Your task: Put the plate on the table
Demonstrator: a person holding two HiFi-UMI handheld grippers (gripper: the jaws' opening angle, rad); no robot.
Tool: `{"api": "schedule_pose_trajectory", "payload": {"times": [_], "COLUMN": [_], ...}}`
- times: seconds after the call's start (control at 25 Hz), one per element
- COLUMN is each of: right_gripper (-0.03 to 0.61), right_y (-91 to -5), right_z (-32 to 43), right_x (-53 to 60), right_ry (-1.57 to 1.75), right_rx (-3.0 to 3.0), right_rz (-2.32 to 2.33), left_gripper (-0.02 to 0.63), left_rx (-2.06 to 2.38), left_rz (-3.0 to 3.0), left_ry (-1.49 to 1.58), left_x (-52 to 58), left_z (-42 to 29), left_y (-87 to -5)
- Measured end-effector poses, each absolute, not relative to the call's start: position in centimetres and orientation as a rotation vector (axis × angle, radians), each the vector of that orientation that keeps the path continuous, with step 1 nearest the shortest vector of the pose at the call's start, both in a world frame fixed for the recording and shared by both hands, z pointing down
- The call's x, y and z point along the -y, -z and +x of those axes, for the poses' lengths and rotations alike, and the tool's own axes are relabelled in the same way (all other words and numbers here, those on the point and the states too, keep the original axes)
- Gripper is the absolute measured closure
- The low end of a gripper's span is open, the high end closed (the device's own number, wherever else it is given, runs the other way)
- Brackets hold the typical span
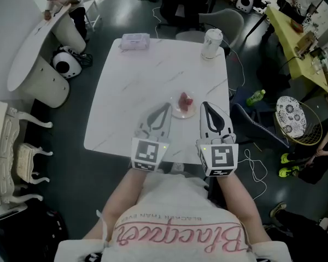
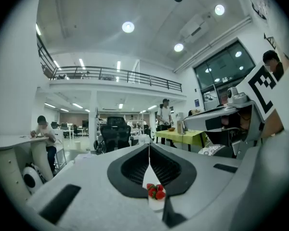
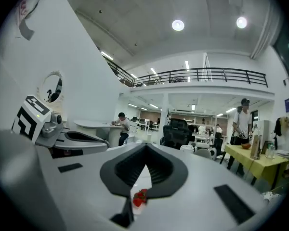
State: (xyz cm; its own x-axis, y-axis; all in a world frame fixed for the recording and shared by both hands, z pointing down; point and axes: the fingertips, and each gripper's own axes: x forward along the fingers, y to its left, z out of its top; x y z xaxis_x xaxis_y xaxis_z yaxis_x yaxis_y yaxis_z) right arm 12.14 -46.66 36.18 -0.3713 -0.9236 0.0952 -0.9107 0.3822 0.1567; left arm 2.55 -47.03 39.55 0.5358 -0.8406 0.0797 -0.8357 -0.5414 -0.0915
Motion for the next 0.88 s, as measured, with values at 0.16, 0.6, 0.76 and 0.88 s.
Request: {"api": "schedule_pose_trajectory", "payload": {"times": [0.16, 0.6, 0.76, 0.88], "right_gripper": [0.575, 0.575, 0.575, 0.575], "right_y": [-34.4, -35.3, -35.7, -35.7], "right_z": [11.6, 12.0, 11.6, 11.4], "right_x": [44.4, 41.9, 41.7, 41.7], "right_ry": [0.199, 0.179, 0.144, 0.136], "right_rx": [2.482, 2.487, 2.489, 2.491], "right_rz": [1.686, 1.769, 1.747, 1.739], "left_gripper": [0.607, 0.607, 0.607, 0.607], "left_rx": [-1.465, -1.388, -1.378, -1.373], "left_rz": [-2.696, -2.689, -2.695, -2.695], "left_ry": [0.108, 0.054, 0.047, 0.047], "left_x": [46.0, 43.4, 43.2, 43.1], "left_z": [2.6, 3.7, 3.8, 3.6], "left_y": [-37.4, -36.6, -36.5, -36.4]}}
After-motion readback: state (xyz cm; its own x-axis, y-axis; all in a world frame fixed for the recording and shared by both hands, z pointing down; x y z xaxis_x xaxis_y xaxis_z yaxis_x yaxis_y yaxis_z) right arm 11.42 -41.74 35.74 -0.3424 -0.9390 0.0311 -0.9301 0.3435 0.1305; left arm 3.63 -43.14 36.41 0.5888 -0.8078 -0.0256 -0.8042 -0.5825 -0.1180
